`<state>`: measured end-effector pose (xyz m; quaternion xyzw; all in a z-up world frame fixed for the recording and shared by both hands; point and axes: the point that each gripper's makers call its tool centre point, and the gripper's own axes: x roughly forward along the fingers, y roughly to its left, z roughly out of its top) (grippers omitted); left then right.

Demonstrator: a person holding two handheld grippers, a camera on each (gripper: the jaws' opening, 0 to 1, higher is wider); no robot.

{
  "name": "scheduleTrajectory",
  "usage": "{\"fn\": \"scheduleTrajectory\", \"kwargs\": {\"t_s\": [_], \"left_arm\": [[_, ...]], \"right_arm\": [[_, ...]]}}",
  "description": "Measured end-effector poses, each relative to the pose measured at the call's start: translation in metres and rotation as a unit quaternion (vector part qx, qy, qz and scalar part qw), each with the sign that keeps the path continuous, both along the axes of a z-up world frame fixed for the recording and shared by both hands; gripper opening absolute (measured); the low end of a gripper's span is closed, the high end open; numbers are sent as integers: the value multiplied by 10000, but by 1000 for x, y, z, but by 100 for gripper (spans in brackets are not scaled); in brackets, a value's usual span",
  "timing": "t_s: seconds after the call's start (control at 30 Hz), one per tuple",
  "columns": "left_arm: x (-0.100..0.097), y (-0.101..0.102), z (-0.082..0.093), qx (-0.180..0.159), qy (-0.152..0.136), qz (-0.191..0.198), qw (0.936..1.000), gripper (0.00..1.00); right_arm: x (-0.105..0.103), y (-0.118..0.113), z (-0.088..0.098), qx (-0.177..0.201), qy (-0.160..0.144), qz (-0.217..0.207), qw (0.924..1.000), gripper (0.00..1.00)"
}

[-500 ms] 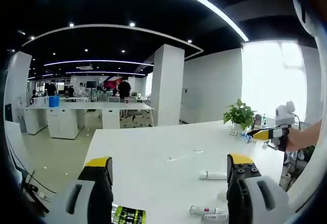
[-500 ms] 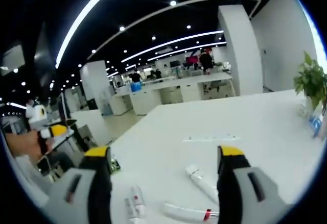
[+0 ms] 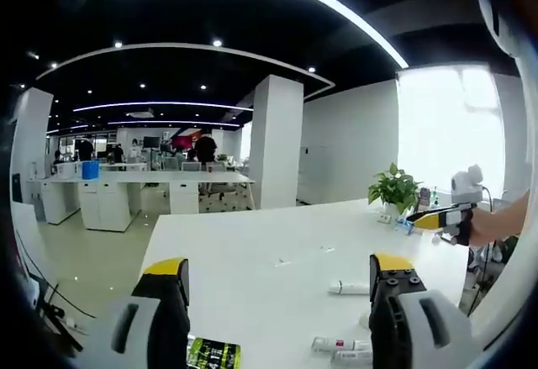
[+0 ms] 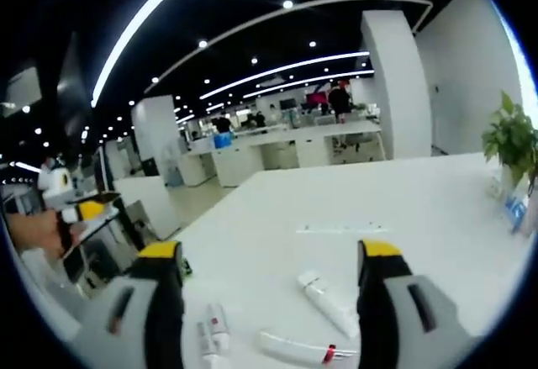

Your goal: Arrange the skincare products in the storage area until every visible bottle or jar stands upright without overlapping.

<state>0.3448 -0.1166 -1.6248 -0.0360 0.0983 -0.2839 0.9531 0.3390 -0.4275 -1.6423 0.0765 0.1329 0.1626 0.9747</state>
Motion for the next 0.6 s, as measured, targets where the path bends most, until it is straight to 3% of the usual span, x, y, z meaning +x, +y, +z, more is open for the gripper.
{"fn": "scheduleTrajectory", "kwargs": {"t_s": [0.13,0.27,0.37,0.4,0.5,0.53,0.6], "left_arm": [[2,2,3,10,-75,38,10000,92],[3,5,4,277,-238,26,9993,87],[4,2,8,228,-396,-13,9990,86],[4,0,11,292,-558,-43,9980,82],[4,-3,10,428,-645,-102,9969,73],[4,-6,9,489,-687,-170,9963,70],[2,-8,8,732,-782,-244,9939,58]], "right_arm": [[5,-4,-3,-20,23,-50,10000,84],[10,-10,-4,-143,-13,-77,9999,84],[14,-17,-13,-196,84,-74,9997,82],[14,-19,-18,-185,170,-48,9997,81],[14,-20,-29,-113,341,-6,9994,76],[13,-22,-40,-94,516,-13,9986,76],[13,-23,-51,-97,647,-16,9979,76]]}}
